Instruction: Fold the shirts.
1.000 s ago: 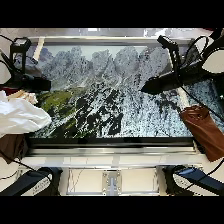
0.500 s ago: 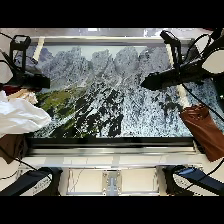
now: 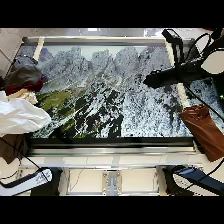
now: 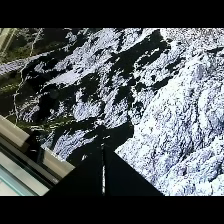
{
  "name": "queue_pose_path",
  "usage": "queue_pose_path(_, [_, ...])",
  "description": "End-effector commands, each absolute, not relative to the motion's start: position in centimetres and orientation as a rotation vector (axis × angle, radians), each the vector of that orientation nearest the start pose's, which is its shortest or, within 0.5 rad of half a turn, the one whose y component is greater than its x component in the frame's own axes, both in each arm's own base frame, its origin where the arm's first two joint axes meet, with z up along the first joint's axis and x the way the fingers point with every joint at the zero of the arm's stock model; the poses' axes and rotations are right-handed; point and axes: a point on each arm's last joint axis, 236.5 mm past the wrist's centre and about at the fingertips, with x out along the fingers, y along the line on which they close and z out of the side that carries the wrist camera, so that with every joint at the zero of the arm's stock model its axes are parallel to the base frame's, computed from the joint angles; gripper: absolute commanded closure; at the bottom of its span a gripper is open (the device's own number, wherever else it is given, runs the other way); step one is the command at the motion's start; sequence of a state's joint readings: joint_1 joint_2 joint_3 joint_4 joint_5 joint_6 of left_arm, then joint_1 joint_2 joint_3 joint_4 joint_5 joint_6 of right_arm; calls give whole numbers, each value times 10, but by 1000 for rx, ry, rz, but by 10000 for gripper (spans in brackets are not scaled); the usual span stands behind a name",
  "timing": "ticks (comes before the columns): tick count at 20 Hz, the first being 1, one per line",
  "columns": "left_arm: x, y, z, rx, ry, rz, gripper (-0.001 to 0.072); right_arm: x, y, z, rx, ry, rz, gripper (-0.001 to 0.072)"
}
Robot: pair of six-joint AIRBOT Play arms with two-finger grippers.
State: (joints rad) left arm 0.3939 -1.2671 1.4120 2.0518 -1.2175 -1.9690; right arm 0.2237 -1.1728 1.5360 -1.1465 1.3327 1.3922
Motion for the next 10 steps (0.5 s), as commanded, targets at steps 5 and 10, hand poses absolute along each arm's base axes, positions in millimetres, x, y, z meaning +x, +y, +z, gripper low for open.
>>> queue_pose_path(5, [305,312,1,-896,1076,974,32,379,180,206,34,867,597,695])
queue_pose_path(10, [331,312,-40,-934,1090,868,581,378,180,207,36,867,598,695])
